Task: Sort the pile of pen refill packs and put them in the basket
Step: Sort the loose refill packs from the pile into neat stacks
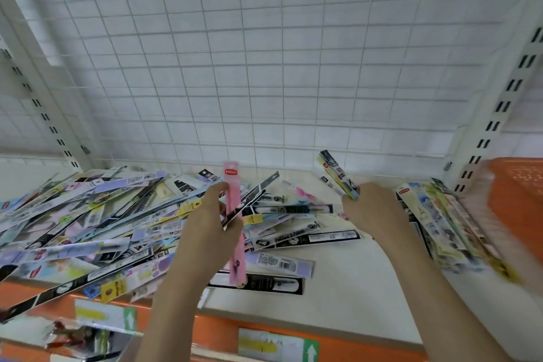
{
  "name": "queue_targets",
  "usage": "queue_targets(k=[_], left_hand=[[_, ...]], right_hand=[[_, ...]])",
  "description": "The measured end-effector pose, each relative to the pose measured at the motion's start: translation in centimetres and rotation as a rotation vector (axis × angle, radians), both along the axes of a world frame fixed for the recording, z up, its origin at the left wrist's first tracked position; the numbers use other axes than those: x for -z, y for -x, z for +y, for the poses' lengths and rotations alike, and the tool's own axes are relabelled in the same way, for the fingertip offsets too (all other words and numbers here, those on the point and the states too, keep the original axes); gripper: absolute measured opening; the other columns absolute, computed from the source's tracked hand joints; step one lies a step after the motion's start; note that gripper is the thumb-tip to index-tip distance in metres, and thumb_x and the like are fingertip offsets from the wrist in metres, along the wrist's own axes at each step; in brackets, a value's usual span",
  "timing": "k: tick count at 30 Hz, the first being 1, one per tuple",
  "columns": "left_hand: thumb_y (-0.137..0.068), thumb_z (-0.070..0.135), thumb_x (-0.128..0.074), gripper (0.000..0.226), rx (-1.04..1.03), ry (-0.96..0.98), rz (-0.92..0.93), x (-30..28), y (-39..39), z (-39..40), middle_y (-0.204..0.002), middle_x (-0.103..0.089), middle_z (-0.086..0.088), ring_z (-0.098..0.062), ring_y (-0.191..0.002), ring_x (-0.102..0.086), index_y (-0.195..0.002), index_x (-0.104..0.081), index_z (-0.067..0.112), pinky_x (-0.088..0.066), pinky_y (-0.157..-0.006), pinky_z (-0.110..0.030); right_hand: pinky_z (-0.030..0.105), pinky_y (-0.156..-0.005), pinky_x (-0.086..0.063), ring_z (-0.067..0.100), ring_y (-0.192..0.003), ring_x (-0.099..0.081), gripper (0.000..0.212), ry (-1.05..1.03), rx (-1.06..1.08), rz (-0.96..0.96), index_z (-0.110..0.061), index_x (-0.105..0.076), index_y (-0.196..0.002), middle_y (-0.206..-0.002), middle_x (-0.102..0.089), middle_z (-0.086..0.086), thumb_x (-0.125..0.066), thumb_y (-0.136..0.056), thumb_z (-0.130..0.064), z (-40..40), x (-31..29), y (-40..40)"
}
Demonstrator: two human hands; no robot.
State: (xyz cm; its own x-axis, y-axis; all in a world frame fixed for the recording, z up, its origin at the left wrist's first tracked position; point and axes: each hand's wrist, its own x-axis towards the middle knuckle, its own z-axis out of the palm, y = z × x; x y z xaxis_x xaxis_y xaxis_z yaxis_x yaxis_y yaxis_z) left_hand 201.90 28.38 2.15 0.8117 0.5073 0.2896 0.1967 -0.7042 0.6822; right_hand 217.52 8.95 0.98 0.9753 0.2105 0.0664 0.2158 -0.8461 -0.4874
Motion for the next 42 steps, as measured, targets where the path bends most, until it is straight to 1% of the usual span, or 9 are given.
queue_targets(k=[3, 5, 8, 17, 23, 29, 34, 38, 42], left_hand=[[-0.09, 0.009, -0.052, 0.042, -0.017, 0.037, 0.021, -0.2, -0.2, -0.3, -0.079, -0.049, 0.011, -0.005, -0.057, -0.046, -0.13, -0.042, 0.019, -0.032, -0.051, -0.019], [-0.09, 0.007, -0.05, 0.011, -0.052, 0.017, 0.037, -0.3, -0.1, -0.3, -0.063, -0.047, 0.006, -0.01, -0.05, -0.041, -0.087, -0.052, 0.018, -0.027, -0.047, -0.021], [-0.091, 0.01, -0.046, 0.032, -0.072, 0.028, 0.055, -0.6, 0.2, -0.2, -0.051, -0.035, -0.002, -0.016, -0.047, -0.03, -0.061, -0.036, 0.01, -0.02, -0.047, -0.027], [-0.098, 0.021, -0.036, 0.026, -0.136, 0.179, 0.028, -0.2, 0.9, 1.4, -0.081, -0.063, -0.022, -0.023, -0.052, -0.041, -0.092, -0.05, 0.0, -0.032, -0.051, -0.03], [-0.097, 0.023, -0.037, 0.027, -0.171, 0.104, 0.082, -0.4, 2.2, 2.7, -0.057, -0.041, -0.006, -0.021, -0.051, -0.034, -0.075, -0.041, 0.007, -0.025, -0.05, -0.031], [-0.097, 0.025, -0.037, 0.03, -0.19, 0.064, 0.094, -0.4, 3.2, 4.2, -0.059, -0.046, -0.012, -0.023, -0.051, -0.036, -0.075, -0.041, 0.004, -0.027, -0.051, -0.031], [-0.096, 0.017, -0.036, 0.022, -0.215, 0.098, 0.083, 0.2, 3.5, 5.5, -0.079, -0.062, -0.027, -0.035, -0.062, -0.055, -0.092, -0.05, 0.001, -0.044, -0.057, -0.041], [-0.092, 0.006, -0.037, 0.013, -0.202, 0.085, 0.095, 0.6, 3.6, 5.6, -0.065, -0.054, -0.02, -0.029, -0.053, -0.044, -0.088, -0.048, 0.003, -0.034, -0.053, -0.034], [-0.094, 0.013, -0.041, 0.018, -0.203, -0.002, 0.123, 0.8, 3.4, 5.5, -0.061, -0.051, -0.011, -0.021, -0.052, -0.039, -0.088, -0.055, 0.002, -0.03, -0.05, -0.03]], right_hand=[[0.025, -0.043, -0.027, 0.015, -0.05, -0.046, 0.042, -0.025, 0.021, -0.028, -0.019, -0.041, -0.056, -0.055, -0.047, 0.001, -0.046, -0.093, -0.039, -0.6, 0.1, 0.0], [0.026, -0.043, -0.027, 0.015, -0.048, -0.046, 0.048, -0.047, 0.037, -0.044, -0.019, -0.04, -0.055, -0.054, -0.047, 0.0, -0.043, -0.093, -0.047, -0.8, 0.1, 0.1], [0.026, -0.044, -0.027, 0.016, -0.05, -0.047, 0.051, -0.076, 0.048, -0.075, -0.018, -0.04, -0.055, -0.054, -0.048, 0.001, -0.04, -0.093, -0.052, -0.7, 0.3, 0.3], [0.025, -0.049, -0.035, 0.021, -0.065, -0.054, 0.038, 0.023, -0.104, -0.004, -0.019, -0.053, -0.079, -0.065, -0.052, -0.003, -0.045, -0.091, -0.054, 2.3, 0.2, 1.6], [0.026, -0.047, -0.027, 0.022, -0.07, -0.047, 0.015, 0.141, -0.266, -0.028, -0.016, -0.039, -0.095, -0.072, -0.043, -0.002, -0.049, -0.093, -0.027, 4.6, 0.2, 2.4], [0.031, -0.054, -0.034, 0.023, -0.07, -0.048, 0.025, 0.191, -0.384, 0.013, -0.008, -0.033, -0.112, -0.075, -0.043, 0.002, -0.045, -0.09, -0.01, 6.5, -0.3, 2.8], [0.029, -0.052, -0.031, 0.019, -0.067, -0.044, 0.02, 0.176, -0.37, 0.0, -0.01, -0.041, -0.104, -0.08, -0.048, 0.003, -0.046, -0.094, -0.026, 7.5, -0.3, 3.2], [0.03, -0.06, -0.037, 0.023, -0.087, -0.053, 0.044, 0.266, -0.396, 0.056, -0.01, -0.047, -0.106, -0.126, -0.054, 0.012, -0.061, -0.084, -0.046, 7.5, 0.5, 3.2], [0.03, -0.067, -0.042, 0.026, -0.089, -0.058, 0.027, 0.314, -0.381, 0.011, -0.011, -0.052, -0.112, -0.121, -0.058, 0.012, -0.053, -0.091, -0.029, 7.2, 1.3, 3.1]])
